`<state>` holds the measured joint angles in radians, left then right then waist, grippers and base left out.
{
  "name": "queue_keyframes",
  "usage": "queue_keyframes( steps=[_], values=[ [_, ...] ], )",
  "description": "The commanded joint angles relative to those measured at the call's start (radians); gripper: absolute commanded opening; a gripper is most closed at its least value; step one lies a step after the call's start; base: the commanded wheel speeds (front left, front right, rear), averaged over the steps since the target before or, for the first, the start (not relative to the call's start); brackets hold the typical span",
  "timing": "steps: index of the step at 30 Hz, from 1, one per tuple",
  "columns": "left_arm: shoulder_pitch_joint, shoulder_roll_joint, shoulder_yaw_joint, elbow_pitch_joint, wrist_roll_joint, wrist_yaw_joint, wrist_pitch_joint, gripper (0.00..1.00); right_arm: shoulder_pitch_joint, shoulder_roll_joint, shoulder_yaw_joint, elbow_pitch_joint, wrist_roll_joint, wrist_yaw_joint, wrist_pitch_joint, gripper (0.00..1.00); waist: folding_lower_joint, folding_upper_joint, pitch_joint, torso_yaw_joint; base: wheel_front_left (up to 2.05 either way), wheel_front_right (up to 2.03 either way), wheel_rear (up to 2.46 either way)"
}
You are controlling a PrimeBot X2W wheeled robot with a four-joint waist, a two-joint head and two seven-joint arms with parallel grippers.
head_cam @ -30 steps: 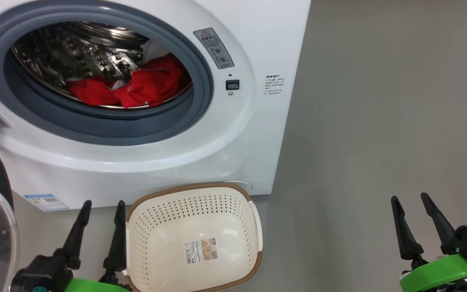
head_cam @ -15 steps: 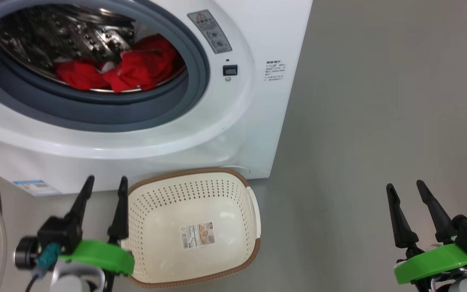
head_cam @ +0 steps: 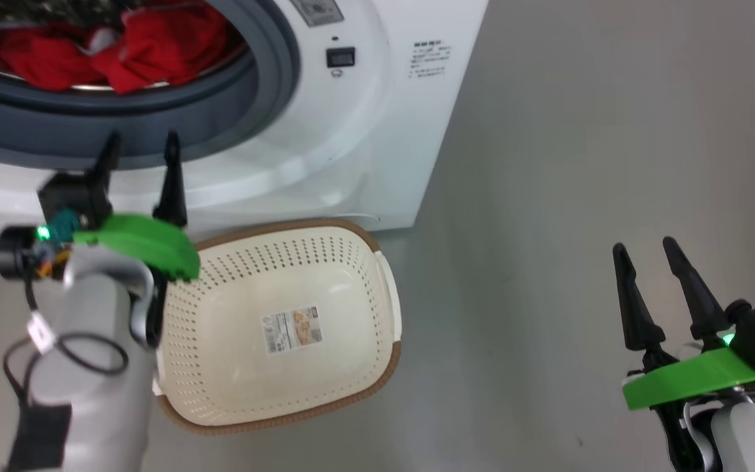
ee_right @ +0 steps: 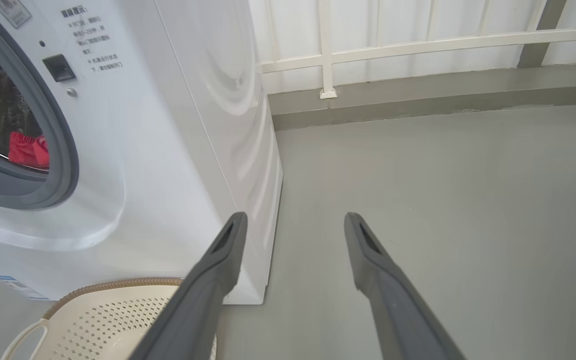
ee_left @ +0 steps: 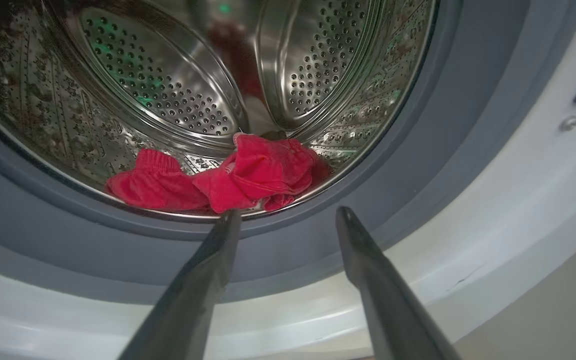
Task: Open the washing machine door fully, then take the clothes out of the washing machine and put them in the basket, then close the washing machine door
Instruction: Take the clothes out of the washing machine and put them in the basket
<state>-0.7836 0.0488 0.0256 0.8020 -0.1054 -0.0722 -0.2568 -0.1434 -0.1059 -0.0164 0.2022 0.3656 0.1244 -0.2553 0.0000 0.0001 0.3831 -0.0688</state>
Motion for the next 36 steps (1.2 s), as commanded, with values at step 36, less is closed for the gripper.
queue_keyframes(
  steps=[36],
  values=[
    [-0.528, 0.242, 0.01, 0.475, 0.01, 0.15, 0.057, 1.0, -0.146, 0.04, 0.069, -0.031, 0.025, 0.006, -0.006, 1.0, 0.0, -0.0001, 0.228, -0.162, 0.0, 0.0, 0.0]
  ],
)
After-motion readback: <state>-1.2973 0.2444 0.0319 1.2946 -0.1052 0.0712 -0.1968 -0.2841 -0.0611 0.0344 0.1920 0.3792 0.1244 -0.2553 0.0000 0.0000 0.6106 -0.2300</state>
